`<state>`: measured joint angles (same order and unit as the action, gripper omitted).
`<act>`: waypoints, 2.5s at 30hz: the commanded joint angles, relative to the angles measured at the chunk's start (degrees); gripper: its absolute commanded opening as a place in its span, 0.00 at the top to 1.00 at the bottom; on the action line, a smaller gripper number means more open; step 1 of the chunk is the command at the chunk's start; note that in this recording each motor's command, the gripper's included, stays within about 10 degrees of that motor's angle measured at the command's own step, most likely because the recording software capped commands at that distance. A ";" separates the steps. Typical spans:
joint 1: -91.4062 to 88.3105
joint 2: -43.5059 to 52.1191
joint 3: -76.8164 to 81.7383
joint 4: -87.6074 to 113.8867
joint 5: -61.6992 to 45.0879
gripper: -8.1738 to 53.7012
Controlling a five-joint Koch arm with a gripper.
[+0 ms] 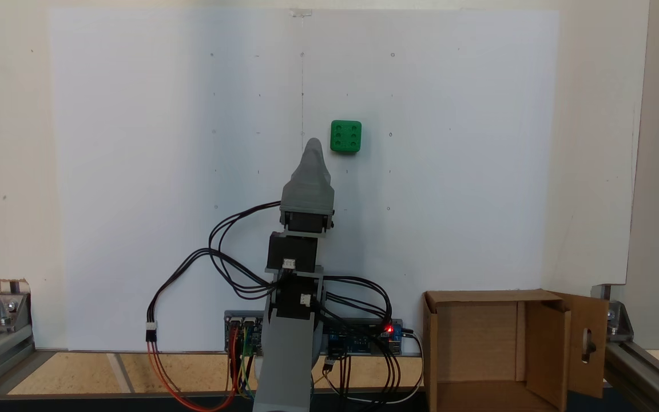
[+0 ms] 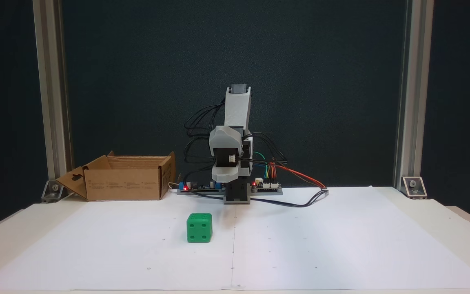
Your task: Grasp a green dice and put it in the bin.
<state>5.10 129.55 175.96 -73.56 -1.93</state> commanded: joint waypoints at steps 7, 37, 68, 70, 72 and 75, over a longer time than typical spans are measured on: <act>2.81 6.24 -18.54 25.47 -2.11 0.17; 10.28 -24.17 -81.74 137.44 -1.49 0.16; 9.05 -44.91 -86.22 127.97 -8.96 0.16; 9.05 -46.05 -86.22 127.27 -9.05 0.16; 9.05 -46.41 -86.22 127.09 -8.96 0.16; 8.96 -46.49 -86.04 127.09 -8.70 0.16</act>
<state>14.06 82.71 93.43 53.61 -8.00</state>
